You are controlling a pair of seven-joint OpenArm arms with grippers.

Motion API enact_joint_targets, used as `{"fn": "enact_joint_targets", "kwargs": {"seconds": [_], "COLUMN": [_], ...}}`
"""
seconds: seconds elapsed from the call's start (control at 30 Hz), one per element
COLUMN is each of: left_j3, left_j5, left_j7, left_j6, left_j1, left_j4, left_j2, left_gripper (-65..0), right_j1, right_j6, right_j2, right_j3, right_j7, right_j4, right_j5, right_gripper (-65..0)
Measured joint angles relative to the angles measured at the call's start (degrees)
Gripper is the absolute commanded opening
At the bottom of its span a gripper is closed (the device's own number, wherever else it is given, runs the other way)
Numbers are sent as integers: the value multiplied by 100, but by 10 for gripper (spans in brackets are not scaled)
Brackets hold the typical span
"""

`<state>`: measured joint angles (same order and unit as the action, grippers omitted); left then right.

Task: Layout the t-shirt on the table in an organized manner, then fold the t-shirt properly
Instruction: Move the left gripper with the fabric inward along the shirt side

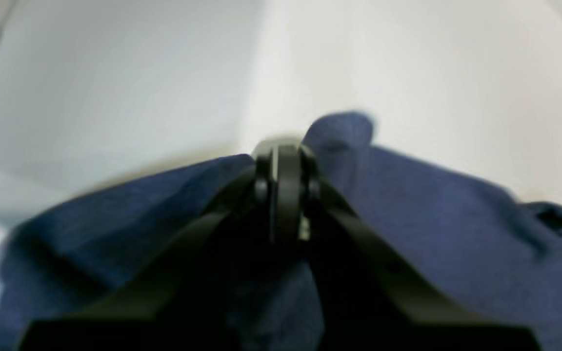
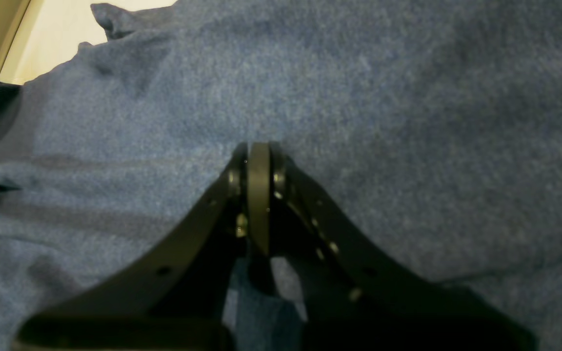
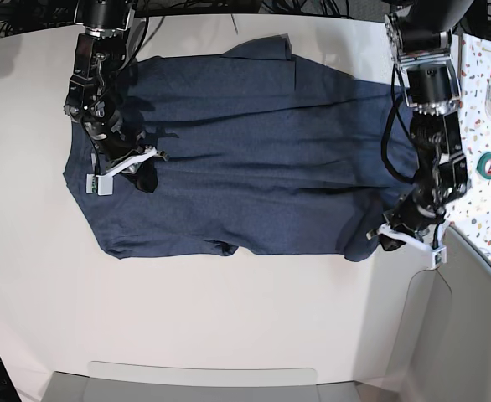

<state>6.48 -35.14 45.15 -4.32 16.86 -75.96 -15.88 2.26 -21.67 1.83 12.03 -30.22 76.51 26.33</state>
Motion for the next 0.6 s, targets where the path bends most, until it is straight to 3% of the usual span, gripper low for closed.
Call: {"fn": "enact_joint_targets", "kwargs": {"seconds": [0.23,0.6], "left_j3": [-57,-63], "left_j5": [20,4], "left_j7": [114,122], "left_j6": [-4,-13], "left_j1": [-951,-2610], "left_j4": [-1764,-2876], "left_j2": [9,7], "left_gripper": [-650,-650], "right_j1": [4,-4], "right_j6": [0,0], "right_j2": [-11,-11], "right_j3": [0,0], "right_j7": [2,-7], "right_j4": [0,-2], "right_j5": [-2,-2], "right_gripper": [-650,-650]}}
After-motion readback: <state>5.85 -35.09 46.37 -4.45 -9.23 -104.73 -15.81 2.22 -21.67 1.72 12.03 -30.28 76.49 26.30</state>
